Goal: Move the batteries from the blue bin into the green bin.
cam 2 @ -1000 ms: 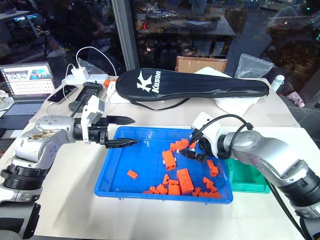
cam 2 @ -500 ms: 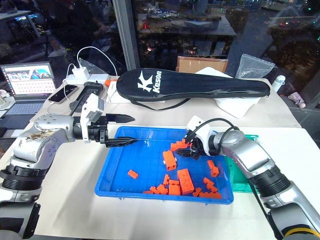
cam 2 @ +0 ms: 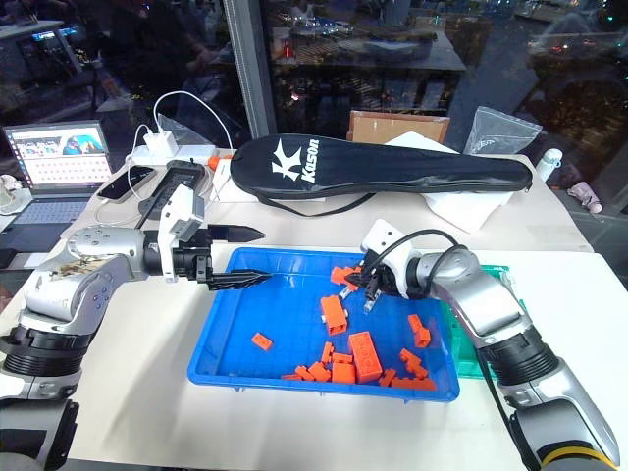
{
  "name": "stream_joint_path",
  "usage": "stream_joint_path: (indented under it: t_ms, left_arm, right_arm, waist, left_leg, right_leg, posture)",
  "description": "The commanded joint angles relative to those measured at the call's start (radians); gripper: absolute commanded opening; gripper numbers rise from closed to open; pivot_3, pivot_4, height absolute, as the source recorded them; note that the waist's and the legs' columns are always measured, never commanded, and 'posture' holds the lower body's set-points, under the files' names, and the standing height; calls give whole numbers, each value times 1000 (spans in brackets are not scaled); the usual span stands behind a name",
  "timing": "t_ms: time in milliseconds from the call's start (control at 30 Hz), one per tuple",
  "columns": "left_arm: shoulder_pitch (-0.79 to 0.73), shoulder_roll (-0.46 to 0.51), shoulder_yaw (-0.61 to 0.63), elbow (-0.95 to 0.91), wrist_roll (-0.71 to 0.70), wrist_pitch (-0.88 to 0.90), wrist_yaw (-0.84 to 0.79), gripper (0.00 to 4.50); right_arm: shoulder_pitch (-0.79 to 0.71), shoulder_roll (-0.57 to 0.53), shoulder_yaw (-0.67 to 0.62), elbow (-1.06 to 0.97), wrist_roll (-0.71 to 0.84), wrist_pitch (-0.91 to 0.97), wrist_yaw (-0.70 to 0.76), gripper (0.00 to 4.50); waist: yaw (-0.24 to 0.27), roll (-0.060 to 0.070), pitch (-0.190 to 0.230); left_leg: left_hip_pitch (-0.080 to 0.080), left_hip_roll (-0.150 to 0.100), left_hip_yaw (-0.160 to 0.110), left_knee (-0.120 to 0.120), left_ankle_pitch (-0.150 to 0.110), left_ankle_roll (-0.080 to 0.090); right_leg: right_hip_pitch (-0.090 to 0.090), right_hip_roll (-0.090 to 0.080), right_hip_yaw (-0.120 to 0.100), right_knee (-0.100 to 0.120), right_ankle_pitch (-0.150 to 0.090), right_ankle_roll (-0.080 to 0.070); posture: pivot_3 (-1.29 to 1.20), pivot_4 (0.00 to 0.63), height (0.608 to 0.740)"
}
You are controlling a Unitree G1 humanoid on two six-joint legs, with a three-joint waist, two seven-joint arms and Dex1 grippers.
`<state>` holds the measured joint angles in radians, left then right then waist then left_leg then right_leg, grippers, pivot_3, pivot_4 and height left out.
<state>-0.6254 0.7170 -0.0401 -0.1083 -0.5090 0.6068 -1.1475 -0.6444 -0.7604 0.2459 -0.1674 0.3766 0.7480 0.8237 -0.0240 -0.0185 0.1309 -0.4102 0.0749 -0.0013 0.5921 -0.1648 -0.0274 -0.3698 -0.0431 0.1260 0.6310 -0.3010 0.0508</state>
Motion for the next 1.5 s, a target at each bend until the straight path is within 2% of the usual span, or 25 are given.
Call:
stream_joint_path:
  t_ms: [33, 133, 267, 367, 433, 467, 600, 733, 833, 967, 1267, 1500]
  left_arm:
    - [-27, -7, -1, 6, 12, -38, -5, 4500]
    - [-34, -13, -9, 18, 17, -49, -10, 4500]
    - [-40, -19, -20, 34, 27, -64, -19, 4500]
    - [-41, -17, -33, 37, 38, -71, -29, 4500]
    - [-38, -18, -33, 32, 36, -66, -35, 4500]
    - [-36, -18, -33, 31, 37, -65, -36, 4500]
    - [-36, -15, -30, 32, 37, -62, -39, 4500]
    - [-33, -7, -25, 26, 33, -53, -43, 4500]
    - [-30, -3, -19, 19, 29, -47, -42, 4500]
    - [-28, -1, -18, 14, 29, -45, -38, 4500]
    - [-11, 11, -8, -4, 30, -42, -22, 4500]
    - [-9, 4, -1, -13, 24, -53, -5, 4500]
  right_arm:
    - [43, -127, -120, -125, 119, 130, 120, 481]
    - [106, -223, -193, -210, 244, 258, 194, 481]
    - [176, -289, -267, -272, 376, 381, 243, 481]
    - [226, -331, -251, -317, 380, 393, 242, 481]
    - [245, -340, -245, -334, 393, 407, 236, 1494]
    - [257, -352, -246, -349, 410, 416, 249, 1648]
    - [266, -359, -269, -365, 463, 439, 262, 3080]
    - [198, -326, -267, -276, 406, 378, 209, 4405]
    - [114, -280, -189, -156, 237, 256, 116, 4466]
    - [51, -237, -52, -28, 60, 145, 91, 4466]
    - [14, -101, 69, 44, -20, 207, 83, 4466]
    - [-8, -14, 105, 117, -92, 180, 45, 4466]
  waist:
    - [10, 0, 0]
    - [19, 0, 0]
    - [7, 0, 0]
    - [3, 0, 0]
    - [3, 0, 0]
    - [4, 0, 0]
    - [6, 0, 0]
    - [5, 0, 0]
    - [1, 0, 0]
    - [3, 0, 0]
    - [9, 1, 0]
    - [9, 1, 0]
  left_leg:
    - [0, 0, 0, 0, 0, 0]
    - [0, 0, 0, 0, 0, 0]
    - [1, 0, 0, 0, 0, 0]
    - [3, 0, 0, 0, 0, 0]
    - [3, 0, 0, 0, 0, 0]
    - [3, 0, 0, 0, 0, 0]
    - [2, 0, 0, 0, 0, 0]
    - [3, 0, 0, 0, 0, 0]
    - [3, 0, 0, 0, 0, 0]
    - [3, 0, 0, 0, 0, 0]
    - [1, -1, 0, 0, 0, 0]
    - [1, 0, 0, 1, 0, 0]
  right_leg:
    - [0, 0, 0, 0, 0, 0]
    - [1, 0, -1, -1, 0, 0]
    - [1, 0, 0, -1, 0, 0]
    - [2, 0, 0, 0, 0, 0]
    - [2, 0, 0, 0, -2, 3]
    - [2, 0, 0, 0, -3, 4]
    - [2, 0, 0, 0, -3, 5]
    - [2, 0, 0, 0, -3, 6]
    - [2, 0, 0, 0, -3, 6]
    - [1, 0, 0, -1, -3, 5]
    - [0, 0, 0, 0, 0, 0]
    - [1, 0, 0, 1, 0, 0]
  posture:
    - [0, 150, 740]
    - [0, 150, 740]
    - [0, 150, 740]
    - [0, 150, 740]
    - [0, 150, 740]
    - [0, 150, 740]
    - [0, 150, 740]
    - [0, 150, 740]
    - [0, 150, 740]
    - [0, 150, 740]
    - [0, 150, 740]
    - [0, 150, 740]
